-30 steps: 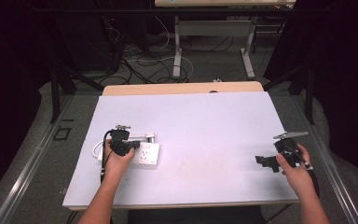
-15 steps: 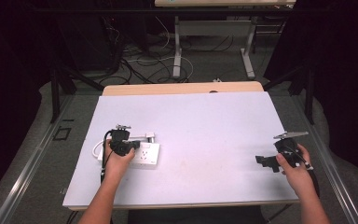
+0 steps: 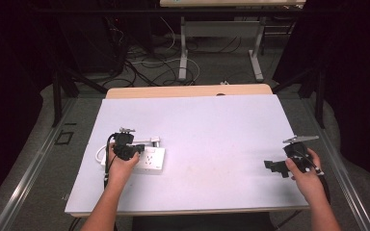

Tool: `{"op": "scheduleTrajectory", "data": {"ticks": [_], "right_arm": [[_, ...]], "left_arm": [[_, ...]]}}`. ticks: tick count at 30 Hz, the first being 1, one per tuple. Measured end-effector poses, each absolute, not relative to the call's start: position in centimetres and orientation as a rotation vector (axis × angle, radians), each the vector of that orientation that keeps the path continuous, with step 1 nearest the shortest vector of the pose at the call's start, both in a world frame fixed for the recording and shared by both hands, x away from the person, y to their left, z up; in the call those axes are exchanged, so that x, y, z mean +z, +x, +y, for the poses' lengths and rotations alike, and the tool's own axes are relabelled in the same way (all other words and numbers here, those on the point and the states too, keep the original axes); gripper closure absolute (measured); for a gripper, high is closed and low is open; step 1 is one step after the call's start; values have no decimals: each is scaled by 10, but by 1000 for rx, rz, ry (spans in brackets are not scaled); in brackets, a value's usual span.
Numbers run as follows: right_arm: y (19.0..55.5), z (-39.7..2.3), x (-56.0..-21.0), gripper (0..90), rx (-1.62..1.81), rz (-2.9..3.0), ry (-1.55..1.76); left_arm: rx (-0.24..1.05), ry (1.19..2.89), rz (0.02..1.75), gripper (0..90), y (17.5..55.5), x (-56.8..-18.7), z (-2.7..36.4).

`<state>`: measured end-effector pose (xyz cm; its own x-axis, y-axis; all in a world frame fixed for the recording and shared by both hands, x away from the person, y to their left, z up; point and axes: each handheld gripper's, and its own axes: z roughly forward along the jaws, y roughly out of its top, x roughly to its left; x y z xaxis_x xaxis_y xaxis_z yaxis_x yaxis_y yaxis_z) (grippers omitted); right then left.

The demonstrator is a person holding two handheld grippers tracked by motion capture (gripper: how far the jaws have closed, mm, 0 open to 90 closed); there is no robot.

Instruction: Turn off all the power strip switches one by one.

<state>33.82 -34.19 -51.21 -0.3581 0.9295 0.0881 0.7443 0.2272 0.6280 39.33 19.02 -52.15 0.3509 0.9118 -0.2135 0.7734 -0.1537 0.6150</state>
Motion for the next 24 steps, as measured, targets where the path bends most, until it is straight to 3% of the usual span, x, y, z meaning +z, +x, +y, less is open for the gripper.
{"op": "scheduleTrajectory", "data": {"ticks": [24], "right_arm": [[338,-342,-512,0,855,2200,1563]], "left_arm": [[267,1990,1393,900,392,-514,166]]}}
